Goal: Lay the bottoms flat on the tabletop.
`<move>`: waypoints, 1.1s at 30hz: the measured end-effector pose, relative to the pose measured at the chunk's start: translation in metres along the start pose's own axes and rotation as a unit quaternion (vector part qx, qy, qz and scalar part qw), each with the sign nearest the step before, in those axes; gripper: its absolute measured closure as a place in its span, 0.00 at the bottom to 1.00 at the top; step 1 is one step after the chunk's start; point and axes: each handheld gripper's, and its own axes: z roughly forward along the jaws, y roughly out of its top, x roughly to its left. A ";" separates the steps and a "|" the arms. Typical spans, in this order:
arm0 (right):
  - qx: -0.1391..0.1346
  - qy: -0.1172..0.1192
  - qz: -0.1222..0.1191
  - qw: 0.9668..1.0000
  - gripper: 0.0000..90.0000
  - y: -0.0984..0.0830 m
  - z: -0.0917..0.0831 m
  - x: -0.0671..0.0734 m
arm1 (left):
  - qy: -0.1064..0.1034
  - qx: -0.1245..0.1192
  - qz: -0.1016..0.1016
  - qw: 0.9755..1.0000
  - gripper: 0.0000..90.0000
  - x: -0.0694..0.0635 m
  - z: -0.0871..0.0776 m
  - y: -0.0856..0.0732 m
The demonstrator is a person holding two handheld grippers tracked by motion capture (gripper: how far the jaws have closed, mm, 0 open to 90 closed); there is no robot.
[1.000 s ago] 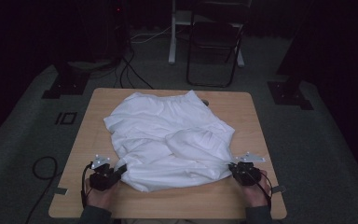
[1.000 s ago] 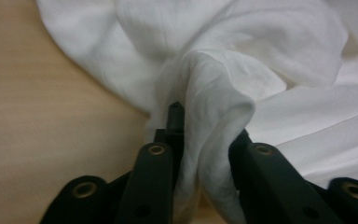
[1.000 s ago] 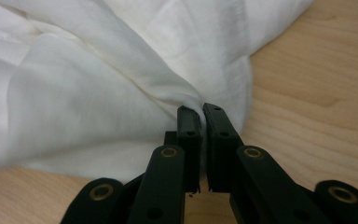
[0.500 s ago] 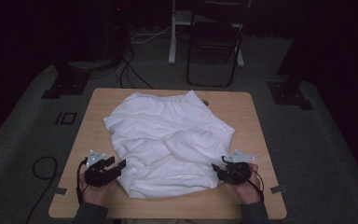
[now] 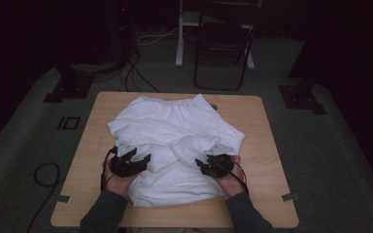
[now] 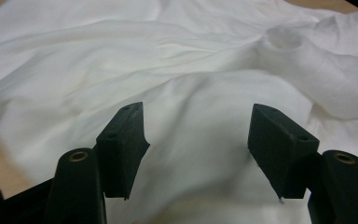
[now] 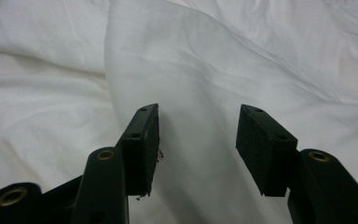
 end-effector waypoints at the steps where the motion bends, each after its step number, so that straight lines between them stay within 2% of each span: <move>1: 0.003 0.001 -0.002 1.000 0.52 0.002 0.003 0.001 | -0.009 0.000 0.007 1.000 0.39 -0.004 0.006 0.002; 2: 0.008 0.000 -0.005 1.000 0.50 0.005 0.008 0.003 | -0.022 0.002 0.012 1.000 0.37 -0.007 0.013 0.005; 5: 0.028 -0.002 -0.006 1.000 0.42 0.010 0.025 0.005 | -0.029 0.022 0.020 0.999 0.32 -0.014 0.033 0.007; 8: 0.054 -0.013 -0.008 0.998 0.42 0.008 0.044 0.004 | -0.012 0.042 0.019 0.999 0.33 -0.016 0.050 0.003; 9: 0.062 -0.016 -0.007 0.998 0.44 0.007 0.047 0.004 | -0.003 0.046 0.019 0.999 0.35 -0.015 0.055 0.000; 10: 0.073 -0.022 -0.005 0.997 0.49 0.005 0.051 0.003 | -0.001 0.051 0.010 0.999 0.40 -0.013 0.058 -0.003; 11: 0.078 -0.025 -0.002 0.997 0.56 0.003 0.053 0.002 | 0.002 0.057 0.005 0.998 0.45 -0.011 0.061 -0.006; 13: 0.085 -0.029 0.004 0.996 0.68 -0.002 0.052 0.000 | 0.008 0.068 -0.002 0.998 0.63 -0.007 0.062 -0.011; 16: 0.090 -0.031 0.019 0.995 0.81 -0.008 0.048 -0.005 | 0.013 0.080 -0.005 0.997 0.84 -0.003 0.060 -0.015; 18: 0.091 -0.032 0.027 0.995 0.85 -0.011 0.044 -0.007 | 0.017 0.081 -0.005 0.997 0.90 -0.002 0.056 -0.016; 23: 0.095 -0.059 0.029 0.993 0.91 -0.021 0.030 -0.011 | 0.027 0.082 -0.017 0.996 0.93 0.007 0.042 -0.025; 25: 0.098 -0.074 0.035 0.992 0.91 -0.028 0.023 -0.015 | 0.032 0.086 -0.022 0.996 0.94 0.014 0.036 -0.031; 28: 0.099 -0.083 0.053 0.990 0.91 -0.038 0.012 -0.024 | 0.036 0.087 -0.032 0.995 0.94 0.023 0.027 -0.041; 29: 0.099 -0.083 0.053 0.990 0.91 -0.038 0.012 -0.024 | 0.036 0.087 -0.032 0.995 0.94 0.023 0.027 -0.041; 33: 0.100 -0.096 0.072 0.988 0.91 -0.054 -0.007 -0.034 | 0.050 0.090 -0.031 0.994 0.94 0.031 0.013 -0.051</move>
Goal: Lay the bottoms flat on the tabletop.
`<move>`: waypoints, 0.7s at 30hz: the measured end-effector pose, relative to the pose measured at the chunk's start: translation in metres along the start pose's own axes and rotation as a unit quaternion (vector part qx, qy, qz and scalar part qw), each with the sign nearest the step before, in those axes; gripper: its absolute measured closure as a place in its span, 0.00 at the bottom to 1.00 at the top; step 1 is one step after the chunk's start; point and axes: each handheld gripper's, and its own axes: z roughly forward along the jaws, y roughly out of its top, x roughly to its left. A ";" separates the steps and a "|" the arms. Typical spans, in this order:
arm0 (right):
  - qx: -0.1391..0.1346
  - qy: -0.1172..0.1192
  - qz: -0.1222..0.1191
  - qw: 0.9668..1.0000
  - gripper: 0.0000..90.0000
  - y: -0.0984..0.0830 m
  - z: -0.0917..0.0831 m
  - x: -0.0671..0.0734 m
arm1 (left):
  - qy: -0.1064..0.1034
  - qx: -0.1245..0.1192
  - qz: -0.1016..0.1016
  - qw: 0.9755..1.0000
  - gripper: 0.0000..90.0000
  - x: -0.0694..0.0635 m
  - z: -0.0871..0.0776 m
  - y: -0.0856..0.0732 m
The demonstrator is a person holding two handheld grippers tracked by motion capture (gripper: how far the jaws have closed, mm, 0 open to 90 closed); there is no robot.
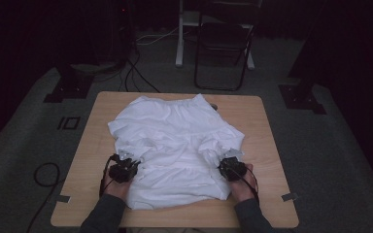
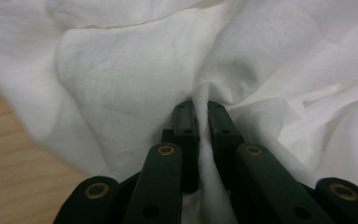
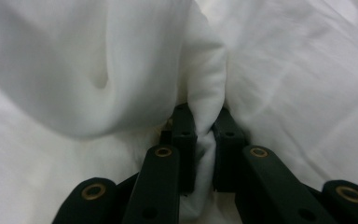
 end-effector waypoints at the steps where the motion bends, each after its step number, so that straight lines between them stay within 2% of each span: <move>1: 0.001 -0.005 0.005 1.000 0.91 -0.004 -0.002 -0.003 | 0.000 0.000 -0.002 1.000 0.94 0.003 -0.002 -0.002; 3: 0.001 -0.009 0.009 1.000 0.91 -0.008 -0.005 -0.007 | 0.002 0.000 -0.007 1.000 0.94 0.007 -0.006 -0.007; 5: 0.004 -0.016 0.024 1.000 0.91 -0.020 -0.011 -0.018 | 0.004 -0.001 -0.012 1.000 0.94 0.011 -0.010 -0.010; 11: 0.007 -0.031 0.055 0.998 0.91 -0.041 -0.023 -0.040 | 0.028 -0.004 -0.012 1.000 0.94 0.017 -0.023 -0.017; 17: 0.016 -0.048 0.082 0.995 0.91 -0.058 -0.033 -0.056 | 0.032 0.000 -0.031 0.999 0.94 0.033 -0.032 -0.029; 21: 0.019 -0.053 0.093 0.994 0.91 -0.070 -0.040 -0.063 | 0.040 0.002 -0.037 0.999 0.94 0.036 -0.034 -0.033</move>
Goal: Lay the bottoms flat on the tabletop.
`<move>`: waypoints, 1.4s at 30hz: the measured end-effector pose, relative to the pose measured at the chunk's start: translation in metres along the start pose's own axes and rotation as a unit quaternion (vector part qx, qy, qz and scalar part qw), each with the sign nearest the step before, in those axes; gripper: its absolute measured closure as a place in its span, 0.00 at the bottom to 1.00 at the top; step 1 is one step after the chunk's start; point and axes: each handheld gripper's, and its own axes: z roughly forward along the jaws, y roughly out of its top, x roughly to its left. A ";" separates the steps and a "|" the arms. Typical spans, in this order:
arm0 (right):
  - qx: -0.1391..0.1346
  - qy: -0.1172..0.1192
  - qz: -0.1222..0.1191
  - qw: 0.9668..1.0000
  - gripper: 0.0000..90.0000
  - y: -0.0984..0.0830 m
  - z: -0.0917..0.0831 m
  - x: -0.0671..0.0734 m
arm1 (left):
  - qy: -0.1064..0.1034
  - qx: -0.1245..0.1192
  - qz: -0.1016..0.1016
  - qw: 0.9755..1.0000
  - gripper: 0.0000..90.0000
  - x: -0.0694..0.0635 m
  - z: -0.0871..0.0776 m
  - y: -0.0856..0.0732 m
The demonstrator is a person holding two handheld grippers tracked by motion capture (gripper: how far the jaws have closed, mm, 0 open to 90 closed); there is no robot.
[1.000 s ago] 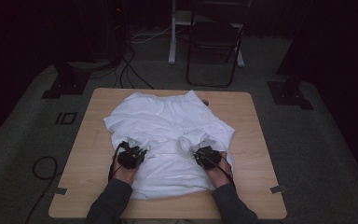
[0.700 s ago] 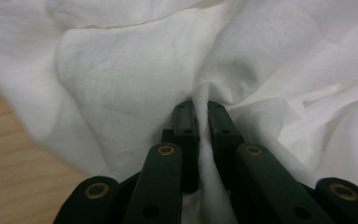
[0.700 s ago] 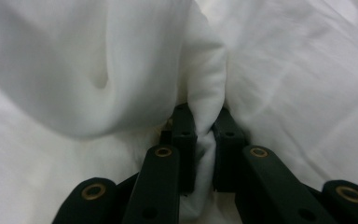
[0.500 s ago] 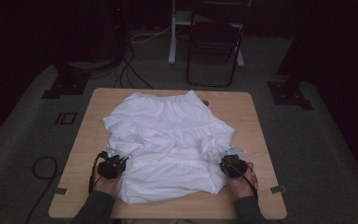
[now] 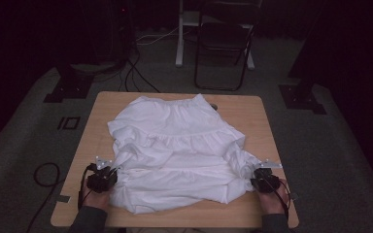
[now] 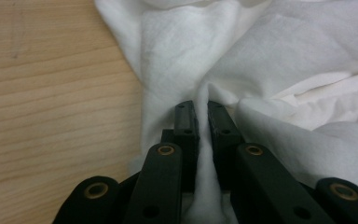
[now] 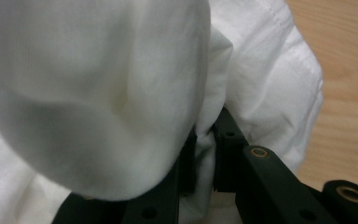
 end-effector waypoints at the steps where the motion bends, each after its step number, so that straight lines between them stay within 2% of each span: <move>1: 0.000 -0.002 0.001 1.000 0.91 -0.002 -0.002 -0.001 | 0.002 0.001 -0.002 1.000 0.94 0.000 0.000 -0.001; 4: 0.000 -0.002 0.008 1.000 0.91 -0.007 -0.005 -0.004 | 0.004 -0.002 -0.005 1.000 0.93 0.000 0.001 -0.001; 6: -0.002 0.002 0.005 1.000 0.87 -0.008 -0.008 -0.003 | -0.004 -0.014 0.001 1.000 0.86 -0.001 -0.003 0.000; 8: -0.016 0.007 -0.002 1.000 0.78 -0.006 -0.013 -0.003 | -0.002 -0.026 0.001 1.000 0.75 -0.002 -0.008 0.002; 10: -0.037 0.011 -0.001 0.999 0.70 -0.004 -0.022 -0.004 | -0.005 -0.037 -0.001 0.999 0.70 -0.002 -0.014 0.006; 12: -0.062 0.021 -0.002 0.998 0.66 0.000 -0.034 -0.004 | -0.003 -0.046 0.004 0.999 0.65 -0.002 -0.020 0.010; 16: -0.105 0.031 -0.014 0.994 0.63 0.013 -0.056 0.001 | -0.008 -0.070 0.014 0.997 0.60 -0.009 -0.031 0.022; 20: -0.146 0.043 -0.039 0.988 0.62 0.030 -0.072 0.014 | -0.016 -0.083 0.047 0.995 0.56 -0.023 -0.036 0.037; 23: -0.161 0.057 -0.060 0.983 0.62 0.044 -0.075 0.028 | -0.024 -0.087 0.063 0.994 0.55 -0.036 -0.032 0.048; 26: -0.163 0.069 -0.077 0.981 0.65 0.056 -0.068 0.042 | -0.037 -0.088 0.077 0.992 0.55 -0.050 -0.023 0.059; 31: -0.152 0.078 -0.098 0.980 0.73 0.067 -0.048 0.062 | -0.057 -0.085 0.111 0.989 0.54 -0.077 -0.004 0.074; 35: -0.138 0.085 -0.097 0.982 0.75 0.071 -0.030 0.070 | -0.058 -0.061 0.127 0.988 0.48 -0.094 0.018 0.080; 37: -0.127 0.084 -0.098 0.983 0.75 0.072 -0.019 0.072 | -0.052 -0.046 0.133 0.989 0.43 -0.099 0.030 0.081; 42: -0.086 0.056 -0.100 0.990 0.75 0.070 0.012 0.070 | -0.034 -0.012 0.134 0.990 0.40 -0.101 0.056 0.076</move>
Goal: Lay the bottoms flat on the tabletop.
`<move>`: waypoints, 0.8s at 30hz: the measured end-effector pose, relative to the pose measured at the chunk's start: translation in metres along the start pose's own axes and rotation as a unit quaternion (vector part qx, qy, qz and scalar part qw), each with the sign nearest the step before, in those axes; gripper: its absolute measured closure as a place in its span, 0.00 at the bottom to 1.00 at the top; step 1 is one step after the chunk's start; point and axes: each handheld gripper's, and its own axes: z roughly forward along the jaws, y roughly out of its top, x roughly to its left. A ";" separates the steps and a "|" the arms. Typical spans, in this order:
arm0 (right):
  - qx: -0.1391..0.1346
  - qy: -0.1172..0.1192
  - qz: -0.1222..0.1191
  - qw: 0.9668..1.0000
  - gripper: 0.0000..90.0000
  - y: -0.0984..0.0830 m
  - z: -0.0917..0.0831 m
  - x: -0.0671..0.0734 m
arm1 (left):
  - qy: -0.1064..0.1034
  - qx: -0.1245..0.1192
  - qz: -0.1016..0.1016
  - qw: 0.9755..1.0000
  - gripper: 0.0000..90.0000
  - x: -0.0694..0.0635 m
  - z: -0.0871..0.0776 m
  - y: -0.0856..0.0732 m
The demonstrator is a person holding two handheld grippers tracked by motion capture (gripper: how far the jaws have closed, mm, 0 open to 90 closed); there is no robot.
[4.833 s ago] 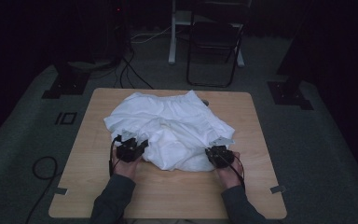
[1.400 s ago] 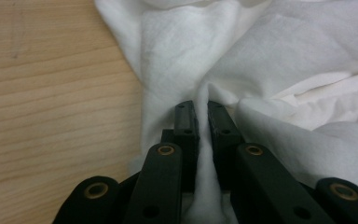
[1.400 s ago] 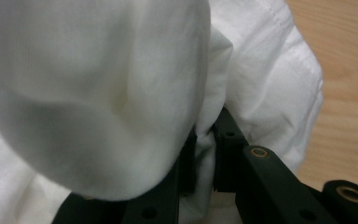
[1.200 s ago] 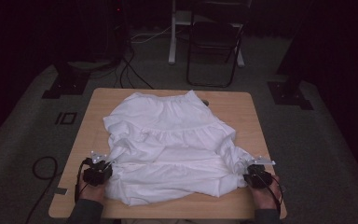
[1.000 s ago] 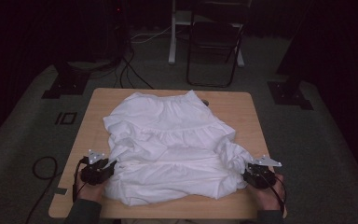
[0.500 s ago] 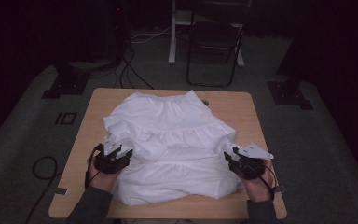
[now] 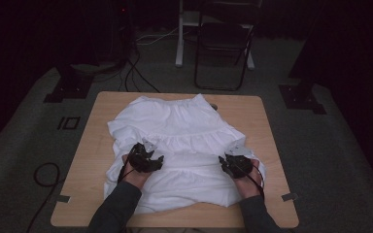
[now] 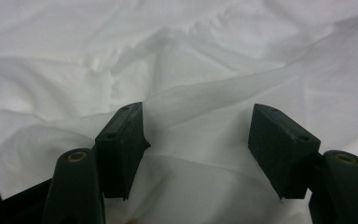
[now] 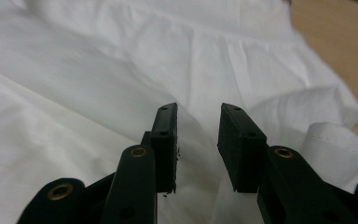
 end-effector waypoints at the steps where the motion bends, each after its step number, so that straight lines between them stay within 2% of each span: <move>1: 0.008 -0.005 0.001 1.000 0.75 -0.003 0.005 -0.001 | 0.004 0.006 -0.005 1.000 0.40 0.001 0.003 -0.002; 2: 0.015 -0.011 0.002 1.000 0.75 -0.005 0.009 -0.003 | 0.007 0.012 -0.007 1.000 0.42 0.002 0.005 -0.004; 4: 0.027 -0.019 0.005 0.999 0.75 -0.010 0.015 -0.006 | 0.010 0.023 -0.016 1.000 0.54 0.006 0.008 -0.008; 7: 0.039 -0.031 0.015 0.999 0.77 -0.016 0.018 -0.011 | 0.017 0.024 -0.028 0.999 0.75 0.011 0.007 -0.013; 10: 0.053 -0.051 0.023 0.997 0.79 -0.021 0.019 -0.017 | 0.026 0.026 -0.035 0.999 0.88 0.017 0.003 -0.020; 13: 0.064 -0.066 0.032 0.995 0.79 -0.026 0.018 -0.024 | 0.033 0.027 -0.048 0.998 0.91 0.025 -0.002 -0.029; 16: 0.066 -0.062 0.049 0.995 0.78 -0.033 0.015 -0.032 | 0.046 0.026 -0.055 0.997 0.92 0.033 -0.010 -0.040; 24: 0.063 -0.064 0.062 0.994 0.78 -0.042 0.004 -0.037 | 0.077 0.031 -0.071 0.994 0.94 0.056 -0.033 -0.070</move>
